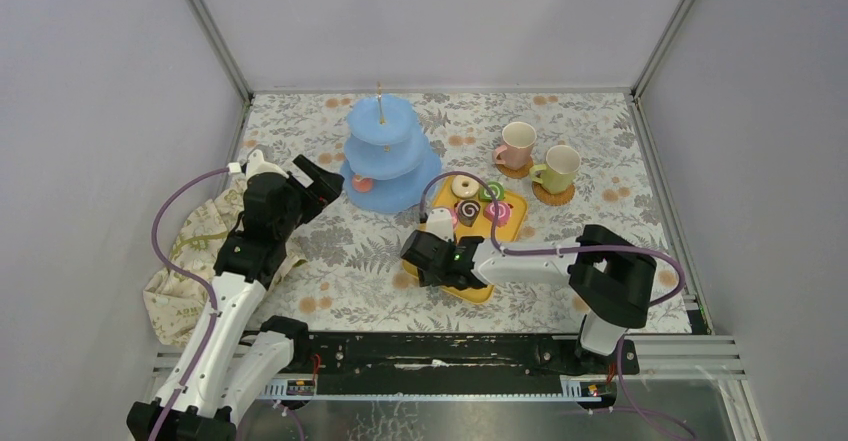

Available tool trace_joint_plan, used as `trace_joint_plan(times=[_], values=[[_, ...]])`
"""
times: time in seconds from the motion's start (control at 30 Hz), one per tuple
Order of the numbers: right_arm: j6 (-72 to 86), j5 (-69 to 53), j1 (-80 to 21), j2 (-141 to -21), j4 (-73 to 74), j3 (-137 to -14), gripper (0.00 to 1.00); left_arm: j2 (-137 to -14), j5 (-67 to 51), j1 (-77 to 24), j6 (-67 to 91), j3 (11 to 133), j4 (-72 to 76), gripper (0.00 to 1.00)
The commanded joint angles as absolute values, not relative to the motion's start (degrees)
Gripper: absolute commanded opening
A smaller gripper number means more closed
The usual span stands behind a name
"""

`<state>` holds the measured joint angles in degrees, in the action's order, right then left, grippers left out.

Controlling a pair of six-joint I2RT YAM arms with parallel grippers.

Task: Serve the afternoon tea
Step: Adjust the clamp on the tray.

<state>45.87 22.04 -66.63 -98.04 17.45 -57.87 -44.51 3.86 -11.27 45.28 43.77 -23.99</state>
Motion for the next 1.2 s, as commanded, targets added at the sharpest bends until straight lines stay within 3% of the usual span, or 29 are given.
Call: trace_joint_plan(times=[0.0, 0.33, 0.6, 0.63, 0.67, 0.7, 0.73, 0.77, 0.97, 1.17], values=[[44.75, 29.17, -68.57, -98.48, 17.68, -58.4, 0.53, -44.52, 3.38, -11.56, 45.07, 43.17, -20.61, 1.0], [41.52, 42.96, -76.69, -93.01, 17.27, -58.53, 0.52, -43.95, 4.08, -11.61, 44.57, 43.49, -21.01, 1.0], [47.59, 55.29, -79.02, -87.69, 16.02, -55.56, 0.44, -43.49, 5.48, -11.57, 45.06, 43.05, -21.09, 1.0], [47.81, 55.1, -79.01, -86.9, 15.05, -54.79, 0.45, -43.36, 5.46, -11.56, 45.04, 43.0, -20.98, 1.0], [47.58, 54.02, -79.01, -86.27, 15.18, -54.75, 0.53, -43.34, 5.31, -11.58, 44.96, 42.95, -20.93, 1.0], [46.47, 52.42, -78.94, -85.69, 15.43, -55.02, 0.68, -43.41, 5.35, -11.6, 44.81, 43.04, -20.92, 1.0], [45.49, 51.7, -79.02, -85.1, 15.54, -55.12, 0.91, -43.35, 5.56, -11.65, 44.82, 43.03, -20.92, 1.0], [44.04, 51.22, -79.32, -84.44, 13.95, -54.34, 1.0, -43.21, 5.9, -11.63, 44.82, 42.97, -20.92, 1.0], [41.08, 53.78, -81.24, -81.12, 9.01, -49.22, 0.99, -42.26, 6.97, -11.55, 45.03, 42.45, -20.92, 1.0], [43.24, 57.79, -83.61, -87.85, 13.01, -52.2, 0.89, -42.14, 7.37, -11.68, 45.69, 42.07, -20.74, 1.0]])
